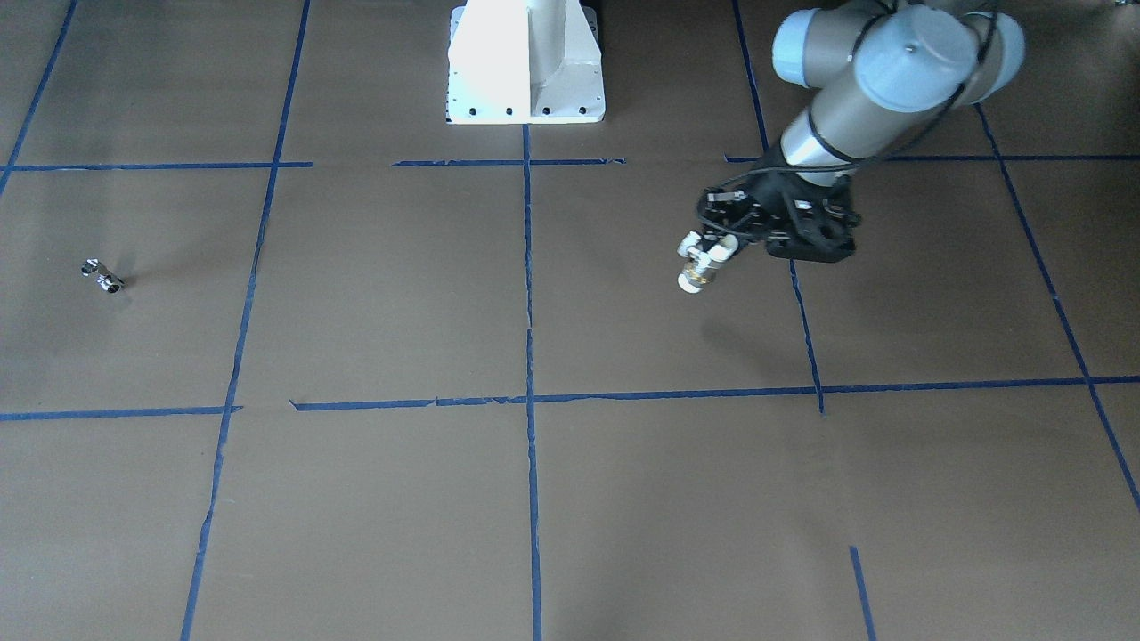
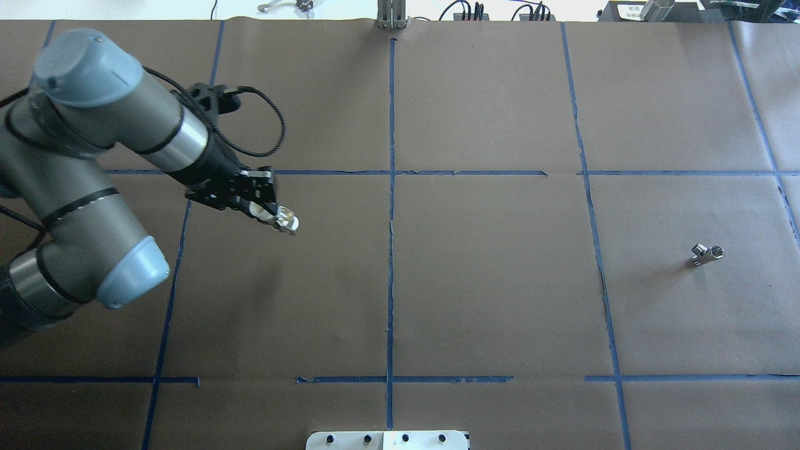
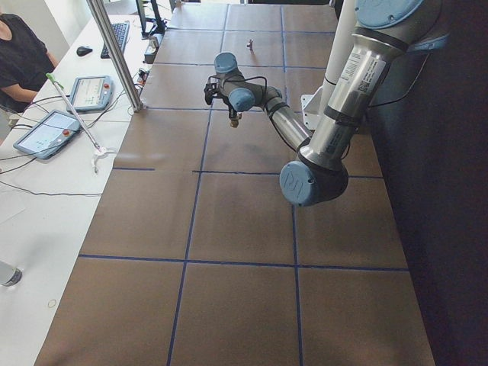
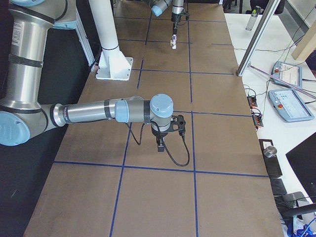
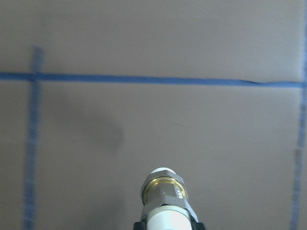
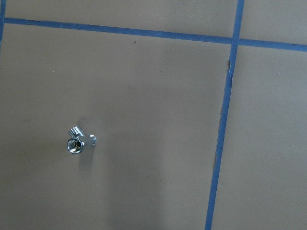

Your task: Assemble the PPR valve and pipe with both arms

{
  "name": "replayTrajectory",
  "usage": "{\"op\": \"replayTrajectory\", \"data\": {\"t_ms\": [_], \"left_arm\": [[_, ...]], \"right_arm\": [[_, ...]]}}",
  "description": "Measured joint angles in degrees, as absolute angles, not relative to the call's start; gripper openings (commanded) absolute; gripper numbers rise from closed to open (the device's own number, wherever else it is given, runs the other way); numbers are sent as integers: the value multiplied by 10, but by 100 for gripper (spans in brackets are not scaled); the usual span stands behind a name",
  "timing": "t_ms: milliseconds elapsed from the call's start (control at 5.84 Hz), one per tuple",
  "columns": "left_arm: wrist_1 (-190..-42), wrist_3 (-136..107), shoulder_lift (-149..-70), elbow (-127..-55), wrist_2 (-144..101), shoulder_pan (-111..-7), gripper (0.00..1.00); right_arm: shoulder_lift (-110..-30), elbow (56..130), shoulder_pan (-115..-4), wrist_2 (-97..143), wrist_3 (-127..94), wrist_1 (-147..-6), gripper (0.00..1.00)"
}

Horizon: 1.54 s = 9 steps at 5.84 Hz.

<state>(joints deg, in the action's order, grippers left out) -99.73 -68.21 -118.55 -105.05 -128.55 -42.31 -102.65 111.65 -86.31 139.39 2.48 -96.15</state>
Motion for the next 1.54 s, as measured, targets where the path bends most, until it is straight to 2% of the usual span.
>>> {"op": "replayTrajectory", "data": {"t_ms": [171,514,685,1027,1541], "left_arm": [[-996,-712,-1234,-1023,-1252,-387,0],[-959,-742,-1353,-906,-1190,-349,0],[-938,-748,-1382,-878,-1171,-334,0],[-928,-750,-1391,-865,-1149,-315,0],[-929,-750,-1392,-864,-1137,-305,6]], "right_arm": [[-1027,1116,-863,1394,25,-962,100],[-1027,1114,-862,1394,25,-962,100],[-1027,1114,-862,1394,25,-962,100],[-1027,1114,-862,1395,25,-962,100],[-1028,1113,-862,1396,25,-962,100]]}}
